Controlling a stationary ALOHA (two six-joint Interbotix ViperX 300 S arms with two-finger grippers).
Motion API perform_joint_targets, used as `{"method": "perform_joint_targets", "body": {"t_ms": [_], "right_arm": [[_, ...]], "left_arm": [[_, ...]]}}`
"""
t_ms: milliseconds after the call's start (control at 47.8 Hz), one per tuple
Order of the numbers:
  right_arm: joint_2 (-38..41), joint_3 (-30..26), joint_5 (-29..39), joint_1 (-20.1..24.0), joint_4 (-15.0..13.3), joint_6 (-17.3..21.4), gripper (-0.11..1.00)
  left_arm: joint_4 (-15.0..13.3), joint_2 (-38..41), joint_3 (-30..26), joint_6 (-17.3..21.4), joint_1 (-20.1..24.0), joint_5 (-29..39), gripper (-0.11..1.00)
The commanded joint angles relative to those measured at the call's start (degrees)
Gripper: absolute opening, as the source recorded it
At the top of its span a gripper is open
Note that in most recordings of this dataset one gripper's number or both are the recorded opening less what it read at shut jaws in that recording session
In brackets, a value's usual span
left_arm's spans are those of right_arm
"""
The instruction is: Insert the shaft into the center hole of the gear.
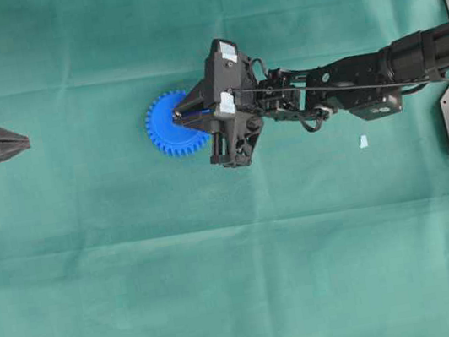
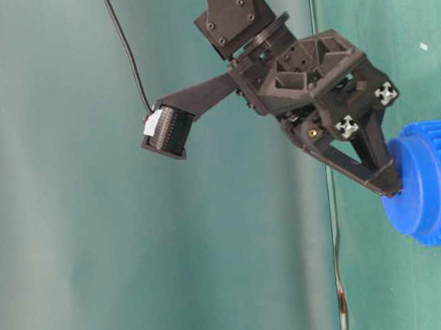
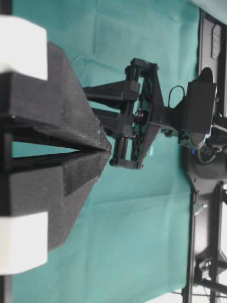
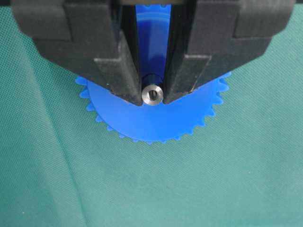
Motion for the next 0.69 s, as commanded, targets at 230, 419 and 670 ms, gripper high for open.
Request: {"method": "perform_joint_targets", "body": {"t_ms": [230, 419, 670], "right_arm": [[-0.88, -0.53, -0.53, 0.35, 0.18, 0.09, 0.16], [-0.88, -0.44, -0.26, 0.44, 0.26, 0.09, 0.16], [-0.88, -0.53, -0.53, 0.44, 0.35, 0.18, 0.25]], "left_arm": [[0.18, 0.35, -1.23, 0.0, 0.09, -0.26, 0.0], [0.18, 0.35, -1.23, 0.0, 0.18, -0.18, 0.0], [0.09, 0.35, -1.23, 0.0, 0.18, -0.18, 0.0]]}}
